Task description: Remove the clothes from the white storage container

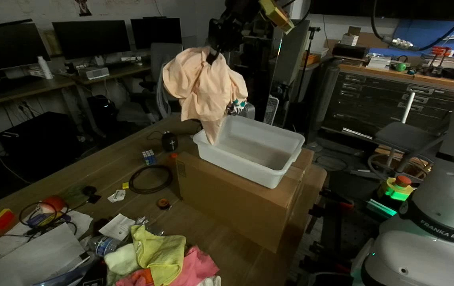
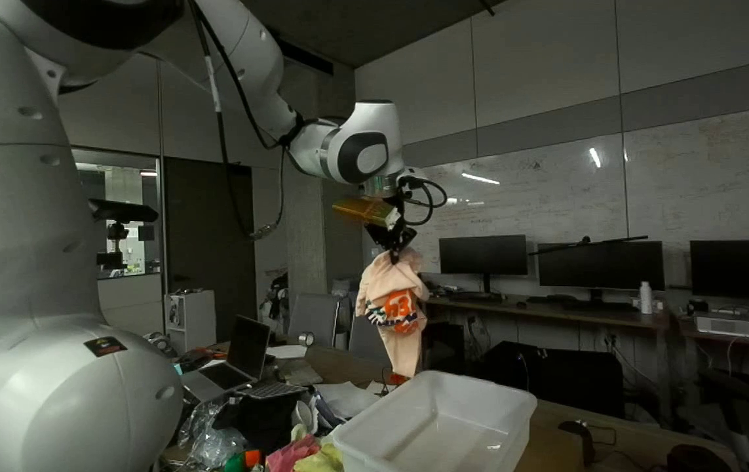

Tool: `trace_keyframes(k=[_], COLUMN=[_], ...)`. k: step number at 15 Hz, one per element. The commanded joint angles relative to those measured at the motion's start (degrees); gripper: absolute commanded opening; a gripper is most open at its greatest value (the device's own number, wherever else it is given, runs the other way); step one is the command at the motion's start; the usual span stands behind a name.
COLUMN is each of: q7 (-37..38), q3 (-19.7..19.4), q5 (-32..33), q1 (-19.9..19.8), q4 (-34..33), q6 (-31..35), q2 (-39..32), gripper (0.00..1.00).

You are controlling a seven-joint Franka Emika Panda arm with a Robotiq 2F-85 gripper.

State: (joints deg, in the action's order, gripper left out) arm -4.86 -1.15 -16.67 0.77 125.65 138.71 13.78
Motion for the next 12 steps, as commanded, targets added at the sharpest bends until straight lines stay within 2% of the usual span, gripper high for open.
trace_keyframes(k=[1,6,12], q7=[0.12,1.36,1.39], q3=[3.03,7.74,11.35], q5=[4.29,10.05,14.85], q1=[2.56,5.79,8.45], q4=[0.75,-0.85,-3.89], q6=[-0.6,-2.67,-5.48], q2=[0.21,-2.31,-6.73], gripper=[0.03,0.03,0.03])
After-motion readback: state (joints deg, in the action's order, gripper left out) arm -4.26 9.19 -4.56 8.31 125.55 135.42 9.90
